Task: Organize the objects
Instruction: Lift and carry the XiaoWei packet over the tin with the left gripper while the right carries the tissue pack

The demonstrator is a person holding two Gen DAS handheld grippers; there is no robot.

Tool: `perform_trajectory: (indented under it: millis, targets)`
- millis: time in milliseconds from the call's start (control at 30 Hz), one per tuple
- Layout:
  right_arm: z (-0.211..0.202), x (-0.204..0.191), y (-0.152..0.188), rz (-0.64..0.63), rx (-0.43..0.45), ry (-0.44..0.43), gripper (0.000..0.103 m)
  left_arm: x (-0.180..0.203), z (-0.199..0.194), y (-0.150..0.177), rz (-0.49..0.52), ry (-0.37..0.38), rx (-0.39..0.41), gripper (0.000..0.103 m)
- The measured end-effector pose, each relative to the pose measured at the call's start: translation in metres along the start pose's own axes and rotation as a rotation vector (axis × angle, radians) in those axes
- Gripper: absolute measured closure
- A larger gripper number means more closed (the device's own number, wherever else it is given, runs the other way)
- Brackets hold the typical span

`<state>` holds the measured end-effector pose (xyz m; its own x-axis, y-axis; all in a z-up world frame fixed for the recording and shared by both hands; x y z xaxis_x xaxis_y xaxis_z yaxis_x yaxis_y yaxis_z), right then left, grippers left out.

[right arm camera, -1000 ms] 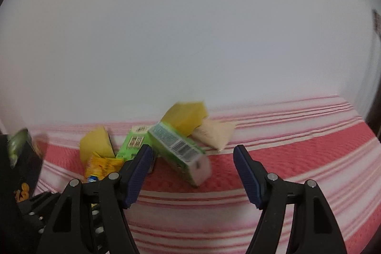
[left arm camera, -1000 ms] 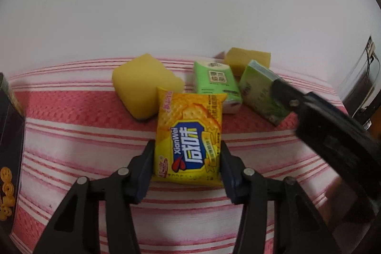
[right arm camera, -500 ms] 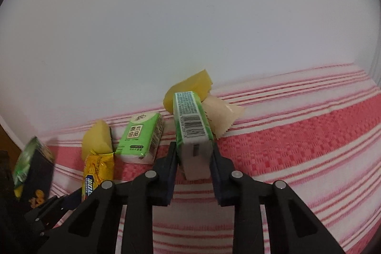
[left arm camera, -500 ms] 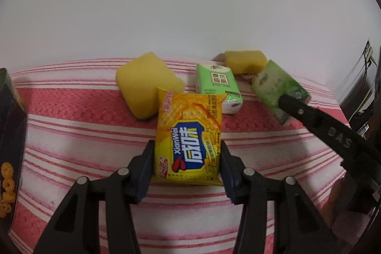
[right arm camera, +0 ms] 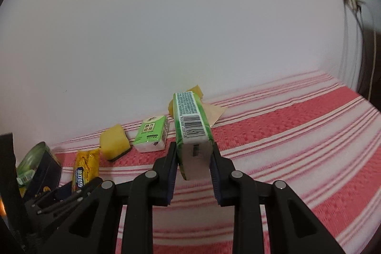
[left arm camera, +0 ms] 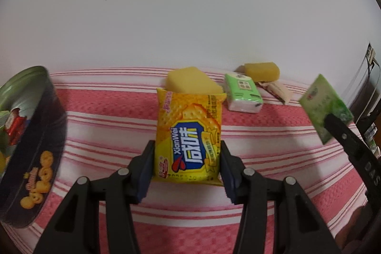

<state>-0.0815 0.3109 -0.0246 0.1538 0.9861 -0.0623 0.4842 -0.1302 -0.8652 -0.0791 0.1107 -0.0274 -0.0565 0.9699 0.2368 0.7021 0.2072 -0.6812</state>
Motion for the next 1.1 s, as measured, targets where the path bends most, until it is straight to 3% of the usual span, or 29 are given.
perform_trajectory:
  millis: [233, 767, 1100]
  targets:
    - [-0.021, -0.020, 0.005, -0.066, 0.067, 0.068, 0.075, -0.023, -0.007, -0.002, -0.032, -0.032, 0.021, 0.054]
    - [-0.062, -0.038, 0.027, -0.058, 0.120, 0.096, 0.075, -0.037, -0.032, 0.003, 0.014, -0.069, 0.095, 0.054]
    - [-0.063, -0.069, 0.034, -0.080, 0.135, 0.089, 0.075, -0.061, -0.058, 0.000, 0.015, -0.077, 0.121, 0.054]
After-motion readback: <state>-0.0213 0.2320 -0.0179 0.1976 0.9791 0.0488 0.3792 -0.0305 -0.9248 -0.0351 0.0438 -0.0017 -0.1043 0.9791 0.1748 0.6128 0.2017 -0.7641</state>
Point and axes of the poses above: each gripper's, at about its wrist camera, not at the fingertips, and z roughly the way its jaws point, x to its right, y to its underside, the point moved 3 cm from there along z, roughly the way its jaws point, and after that the axes turned 10 degrees about -z, right-handed, at the moved point
